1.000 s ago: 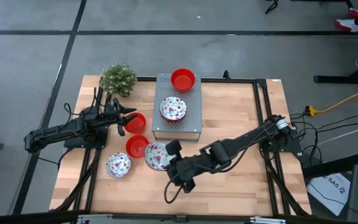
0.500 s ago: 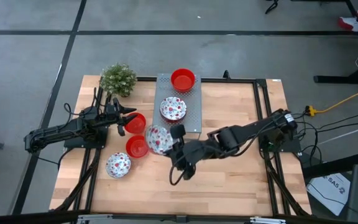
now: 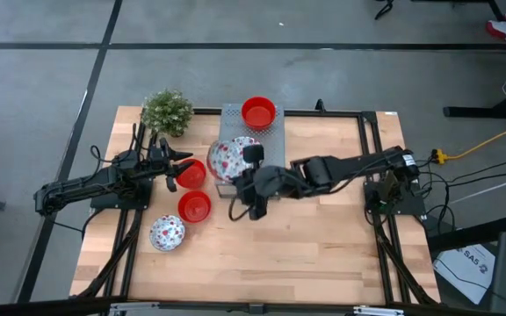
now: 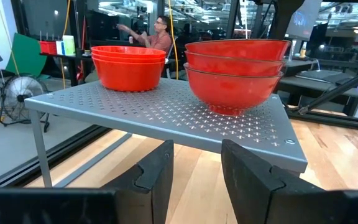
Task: Pick & Place Mini bowls
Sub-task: Stack the white patterned bowl on the white patterned bowl on the shelf
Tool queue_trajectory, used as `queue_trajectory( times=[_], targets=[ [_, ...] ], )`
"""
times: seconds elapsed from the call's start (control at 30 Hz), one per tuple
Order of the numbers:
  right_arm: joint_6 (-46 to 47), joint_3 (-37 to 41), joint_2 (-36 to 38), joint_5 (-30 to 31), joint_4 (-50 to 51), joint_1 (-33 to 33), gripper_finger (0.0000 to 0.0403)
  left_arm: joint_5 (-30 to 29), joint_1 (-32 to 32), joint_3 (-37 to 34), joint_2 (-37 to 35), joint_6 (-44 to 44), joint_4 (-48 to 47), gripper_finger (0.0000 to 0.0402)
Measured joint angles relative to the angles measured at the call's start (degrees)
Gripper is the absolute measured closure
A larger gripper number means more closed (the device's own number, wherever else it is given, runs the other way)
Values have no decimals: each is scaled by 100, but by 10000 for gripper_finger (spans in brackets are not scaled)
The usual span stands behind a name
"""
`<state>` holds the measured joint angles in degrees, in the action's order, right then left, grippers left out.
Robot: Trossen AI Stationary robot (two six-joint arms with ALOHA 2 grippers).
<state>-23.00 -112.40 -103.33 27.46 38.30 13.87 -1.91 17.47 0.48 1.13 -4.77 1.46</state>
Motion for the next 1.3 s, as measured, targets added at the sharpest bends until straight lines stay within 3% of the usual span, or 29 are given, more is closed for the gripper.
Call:
queue_trajectory(
  times=[0.47,0.97,1.3],
  targets=[
    [380,-2,134,-18,982,-869,391,0,0,2,0,0,-1,272],
    [687,-2,134,-1326,1898,-1303,391,0,0,1,0,1,-1,272],
    [419,17,4,-1646,2063,-1301,391,0,-1,-1,0,1,0,272]
  ],
)
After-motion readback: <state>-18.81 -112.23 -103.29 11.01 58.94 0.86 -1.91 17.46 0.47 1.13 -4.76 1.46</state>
